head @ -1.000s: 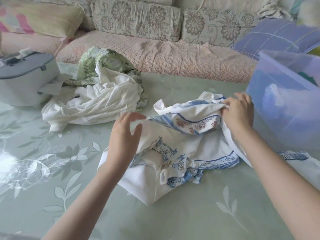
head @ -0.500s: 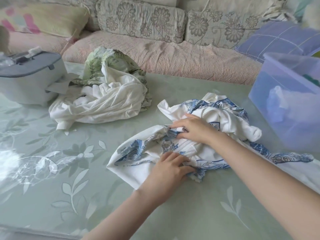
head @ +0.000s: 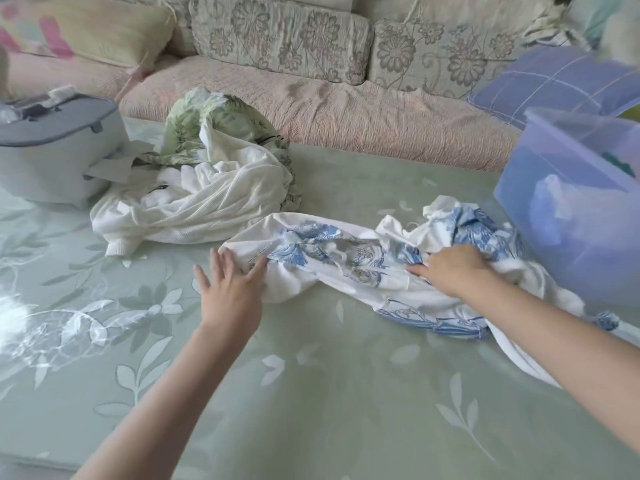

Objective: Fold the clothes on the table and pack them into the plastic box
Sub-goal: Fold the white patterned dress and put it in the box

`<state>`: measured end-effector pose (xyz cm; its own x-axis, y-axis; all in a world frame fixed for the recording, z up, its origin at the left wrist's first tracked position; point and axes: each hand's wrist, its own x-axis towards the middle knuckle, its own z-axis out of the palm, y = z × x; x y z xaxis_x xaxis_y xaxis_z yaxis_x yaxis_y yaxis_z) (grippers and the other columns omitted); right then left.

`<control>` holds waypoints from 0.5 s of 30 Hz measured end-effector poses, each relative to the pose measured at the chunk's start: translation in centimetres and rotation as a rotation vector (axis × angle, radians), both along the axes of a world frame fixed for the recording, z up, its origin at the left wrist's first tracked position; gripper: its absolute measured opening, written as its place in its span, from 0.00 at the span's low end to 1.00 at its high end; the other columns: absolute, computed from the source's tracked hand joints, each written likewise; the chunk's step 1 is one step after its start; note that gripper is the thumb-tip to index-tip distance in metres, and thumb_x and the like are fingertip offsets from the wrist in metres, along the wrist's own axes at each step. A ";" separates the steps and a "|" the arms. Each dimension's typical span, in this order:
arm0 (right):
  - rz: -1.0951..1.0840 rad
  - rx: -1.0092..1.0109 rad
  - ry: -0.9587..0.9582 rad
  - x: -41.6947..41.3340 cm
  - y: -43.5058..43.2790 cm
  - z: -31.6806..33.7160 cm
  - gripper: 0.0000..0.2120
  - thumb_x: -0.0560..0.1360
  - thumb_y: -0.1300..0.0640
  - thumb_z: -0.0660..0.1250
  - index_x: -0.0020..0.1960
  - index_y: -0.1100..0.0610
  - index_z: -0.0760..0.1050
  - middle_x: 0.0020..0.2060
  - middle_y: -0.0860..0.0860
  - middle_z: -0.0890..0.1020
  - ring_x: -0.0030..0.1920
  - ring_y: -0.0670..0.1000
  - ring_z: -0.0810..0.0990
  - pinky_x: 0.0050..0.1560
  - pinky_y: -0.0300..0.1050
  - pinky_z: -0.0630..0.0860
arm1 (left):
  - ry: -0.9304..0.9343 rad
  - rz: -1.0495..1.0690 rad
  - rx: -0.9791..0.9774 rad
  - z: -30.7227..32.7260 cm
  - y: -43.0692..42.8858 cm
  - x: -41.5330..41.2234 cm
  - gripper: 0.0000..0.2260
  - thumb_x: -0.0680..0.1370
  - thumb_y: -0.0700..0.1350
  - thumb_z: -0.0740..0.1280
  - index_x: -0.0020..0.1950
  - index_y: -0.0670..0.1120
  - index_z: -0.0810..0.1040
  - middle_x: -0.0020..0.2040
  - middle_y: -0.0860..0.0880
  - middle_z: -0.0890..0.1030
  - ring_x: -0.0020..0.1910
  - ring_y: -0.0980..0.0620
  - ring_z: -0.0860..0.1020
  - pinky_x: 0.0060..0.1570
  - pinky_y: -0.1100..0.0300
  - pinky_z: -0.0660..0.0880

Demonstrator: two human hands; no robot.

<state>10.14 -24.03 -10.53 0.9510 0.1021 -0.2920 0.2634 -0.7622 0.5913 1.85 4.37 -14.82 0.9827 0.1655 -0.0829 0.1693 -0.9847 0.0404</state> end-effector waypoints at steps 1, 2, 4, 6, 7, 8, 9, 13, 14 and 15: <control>-0.014 0.029 0.055 -0.4 0.1 0.2 0.29 0.81 0.38 0.42 0.64 0.54 0.72 0.58 0.54 0.78 0.59 0.54 0.77 0.53 0.46 0.71 | -0.010 0.021 -0.027 0.3 -0.3 -0.1 0.27 0.80 0.40 0.51 0.78 0.54 0.51 0.76 0.35 0.45 0.76 0.37 0.42 0.72 0.39 0.45; -0.046 0.098 0.097 -0.7 0.1 0.6 0.30 0.80 0.36 0.43 0.59 0.56 0.74 0.55 0.54 0.79 0.56 0.54 0.78 0.52 0.46 0.71 | -0.083 0.013 -0.059 0.7 -1.1 -0.2 0.28 0.77 0.38 0.51 0.77 0.50 0.54 0.76 0.35 0.46 0.76 0.37 0.44 0.72 0.41 0.47; -0.093 0.325 0.093 -1.0 0.3 1.9 0.29 0.77 0.32 0.47 0.45 0.55 0.74 0.46 0.53 0.79 0.46 0.53 0.77 0.45 0.45 0.69 | -0.315 -0.083 -0.155 1.9 -2.9 -0.3 0.31 0.70 0.37 0.46 0.74 0.44 0.63 0.76 0.36 0.55 0.75 0.37 0.53 0.71 0.43 0.54; -0.047 0.515 0.035 -1.1 0.0 3.0 0.26 0.74 0.30 0.53 0.49 0.51 0.75 0.50 0.51 0.79 0.48 0.53 0.76 0.45 0.46 0.69 | -0.562 -0.282 -0.299 2.4 -5.3 -0.7 0.29 0.67 0.38 0.47 0.62 0.43 0.77 0.66 0.39 0.74 0.66 0.38 0.71 0.63 0.48 0.68; -0.007 0.548 0.045 -1.4 -0.3 3.4 0.27 0.72 0.29 0.56 0.57 0.48 0.74 0.57 0.49 0.78 0.54 0.52 0.76 0.49 0.46 0.70 | -0.604 -0.363 -0.370 2.2 -6.6 -1.2 0.25 0.67 0.36 0.50 0.55 0.45 0.81 0.58 0.44 0.80 0.58 0.41 0.77 0.56 0.53 0.72; 0.045 0.558 0.078 -2.0 -0.5 3.8 0.31 0.69 0.28 0.60 0.64 0.45 0.71 0.63 0.46 0.74 0.61 0.50 0.73 0.55 0.47 0.70 | -0.550 -0.418 -0.448 2.0 -8.0 -2.0 0.20 0.68 0.35 0.55 0.50 0.48 0.82 0.52 0.48 0.81 0.51 0.44 0.79 0.50 0.57 0.73; 0.106 0.560 0.095 -2.9 -0.6 3.9 0.36 0.67 0.28 0.62 0.69 0.44 0.66 0.66 0.44 0.69 0.66 0.49 0.68 0.61 0.47 0.67 | -0.456 -0.433 -0.520 1.7 -9.0 -2.8 0.17 0.72 0.35 0.58 0.49 0.50 0.82 0.50 0.51 0.81 0.48 0.47 0.80 0.46 0.58 0.74; 0.358 0.488 -0.008 -7.0 -0.7 2.0 0.32 0.66 0.30 0.66 0.62 0.47 0.67 0.58 0.45 0.70 0.61 0.48 0.67 0.58 0.44 0.63 | -0.142 -0.342 -0.651 0.0 -10.7 -4.1 0.12 0.78 0.42 0.59 0.55 0.53 0.80 0.55 0.55 0.79 0.53 0.52 0.77 0.51 0.58 0.72; 0.339 0.458 -0.002 -7.6 -0.8 1.2 0.27 0.69 0.33 0.65 0.59 0.49 0.68 0.56 0.45 0.71 0.60 0.49 0.70 0.56 0.44 0.64 | -0.141 -0.319 -0.674 -0.1 -10.4 -3.8 0.12 0.78 0.42 0.60 0.54 0.53 0.81 0.54 0.55 0.80 0.52 0.52 0.78 0.52 0.58 0.73; 0.302 0.436 0.008 -8.0 -0.8 0.6 0.21 0.72 0.36 0.64 0.56 0.49 0.69 0.55 0.46 0.73 0.60 0.49 0.71 0.55 0.45 0.65 | -0.146 -0.287 -0.708 -0.2 -10.1 -3.5 0.12 0.77 0.41 0.60 0.52 0.53 0.81 0.52 0.54 0.81 0.51 0.52 0.79 0.51 0.58 0.74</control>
<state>2.15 -24.83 -9.98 0.8585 0.4843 -0.1686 0.5122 -0.8265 0.2337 -1.64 -5.77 -14.99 0.9881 -0.1415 0.0600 -0.1443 -0.7203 0.6785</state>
